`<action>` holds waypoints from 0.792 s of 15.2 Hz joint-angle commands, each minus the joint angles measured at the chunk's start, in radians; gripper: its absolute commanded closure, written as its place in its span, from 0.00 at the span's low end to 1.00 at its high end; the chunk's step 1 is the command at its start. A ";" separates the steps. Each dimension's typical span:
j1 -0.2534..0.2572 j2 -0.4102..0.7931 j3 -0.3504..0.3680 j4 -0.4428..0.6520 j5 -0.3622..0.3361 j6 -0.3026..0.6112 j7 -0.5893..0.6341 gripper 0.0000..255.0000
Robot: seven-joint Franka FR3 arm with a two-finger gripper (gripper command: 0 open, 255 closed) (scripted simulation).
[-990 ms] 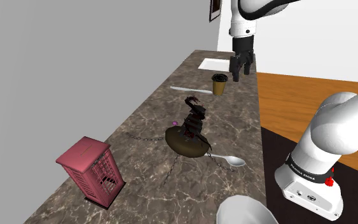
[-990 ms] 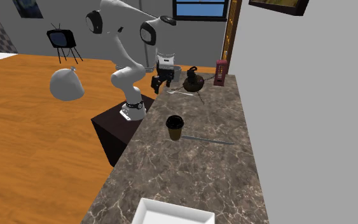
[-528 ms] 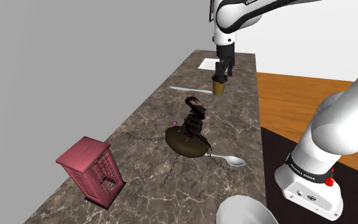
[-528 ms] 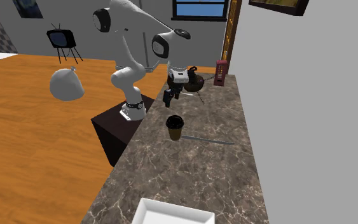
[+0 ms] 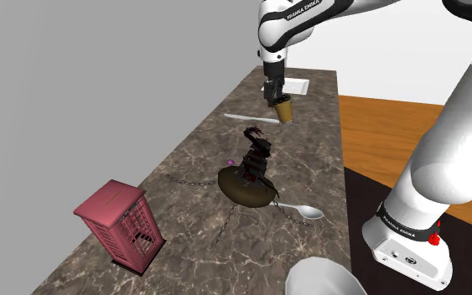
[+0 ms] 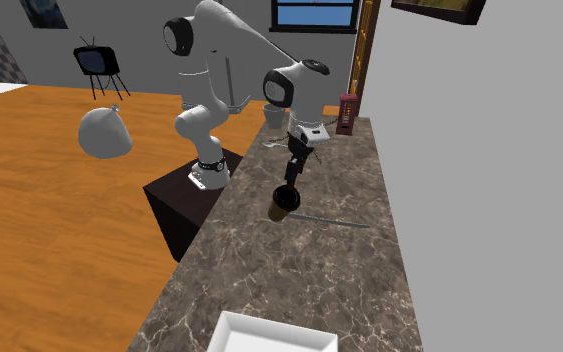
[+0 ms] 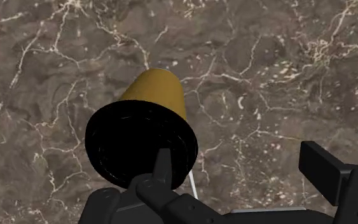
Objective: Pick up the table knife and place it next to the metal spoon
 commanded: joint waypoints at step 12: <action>-0.009 0.373 0.017 0.276 0.015 0.085 -0.143 0.00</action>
